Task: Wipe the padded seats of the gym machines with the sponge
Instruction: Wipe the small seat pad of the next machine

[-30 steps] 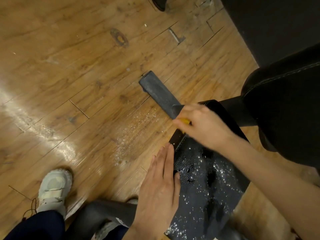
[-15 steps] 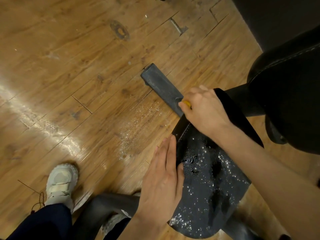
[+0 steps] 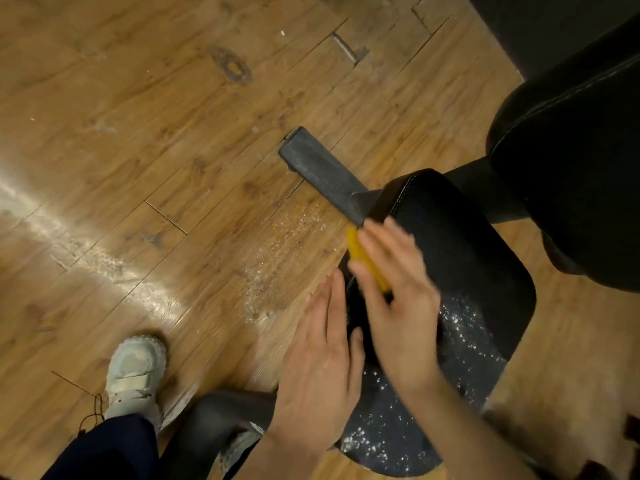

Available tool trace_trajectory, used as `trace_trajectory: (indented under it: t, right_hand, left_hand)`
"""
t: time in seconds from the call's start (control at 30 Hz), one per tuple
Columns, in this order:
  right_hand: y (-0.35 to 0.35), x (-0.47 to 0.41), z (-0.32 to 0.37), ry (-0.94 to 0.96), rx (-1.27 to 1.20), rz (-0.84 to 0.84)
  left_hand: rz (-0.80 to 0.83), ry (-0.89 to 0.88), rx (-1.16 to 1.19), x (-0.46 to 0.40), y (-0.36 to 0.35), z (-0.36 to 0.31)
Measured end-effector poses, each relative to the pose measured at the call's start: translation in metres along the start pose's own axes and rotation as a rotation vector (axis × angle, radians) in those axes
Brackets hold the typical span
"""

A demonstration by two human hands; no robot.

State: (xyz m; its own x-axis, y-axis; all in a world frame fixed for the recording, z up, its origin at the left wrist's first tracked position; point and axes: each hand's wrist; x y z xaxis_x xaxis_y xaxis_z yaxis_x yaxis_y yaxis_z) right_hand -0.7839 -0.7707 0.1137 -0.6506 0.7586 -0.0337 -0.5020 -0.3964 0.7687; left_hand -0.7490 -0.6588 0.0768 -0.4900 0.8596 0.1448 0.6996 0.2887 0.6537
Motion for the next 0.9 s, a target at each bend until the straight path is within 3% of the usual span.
trace_trajectory:
  t: [0.13,0.23,0.3,0.43,0.5,0.63,0.77,0.9]
  right_hand:
    - [0.008,-0.014,-0.017,0.051,-0.041,0.034]
    - [0.007,-0.062,-0.023,-0.085,-0.042,-0.131]
    - [-0.002,-0.048,-0.012,-0.157,-0.088,-0.197]
    - [-0.013,0.021,0.003,-0.053,-0.145,-0.073]
    - [-0.008,-0.001,-0.010,0.003,-0.122,-0.040]
    - [-0.003,-0.071,-0.015,-0.161,-0.150,-0.182]
    - [0.018,-0.016,-0.033,-0.141,-0.160,-0.195]
    - [0.022,0.013,-0.039,-0.243,-0.160,-0.392]
  left_hand:
    - [-0.003,-0.005,-0.001,0.000,-0.002,0.000]
    - [-0.038,-0.010,-0.004,0.001,-0.004,0.000]
    - [-0.041,-0.006,-0.012,0.001,-0.005,0.001]
    - [-0.015,-0.027,0.011,0.000,-0.002,0.000]
    - [-0.005,-0.004,-0.003,0.001,-0.001,0.000]
    - [-0.013,0.005,-0.039,0.003,-0.001,-0.001]
    - [0.005,0.007,-0.043,0.004,0.000,-0.001]
    - [-0.003,0.010,-0.028,0.003,0.001,-0.002]
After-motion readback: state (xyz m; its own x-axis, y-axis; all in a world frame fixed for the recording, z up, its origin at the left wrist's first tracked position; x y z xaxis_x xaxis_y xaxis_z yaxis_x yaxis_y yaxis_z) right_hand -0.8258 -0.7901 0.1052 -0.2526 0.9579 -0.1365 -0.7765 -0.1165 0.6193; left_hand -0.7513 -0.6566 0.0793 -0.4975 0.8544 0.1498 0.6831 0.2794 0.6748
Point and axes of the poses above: each hand's wrist, its own x-axis away from the middle knuckle, its own y-axis out of the back of the hand, z = x × y, and after that the axes turned 9 degrees about -x, right-handed
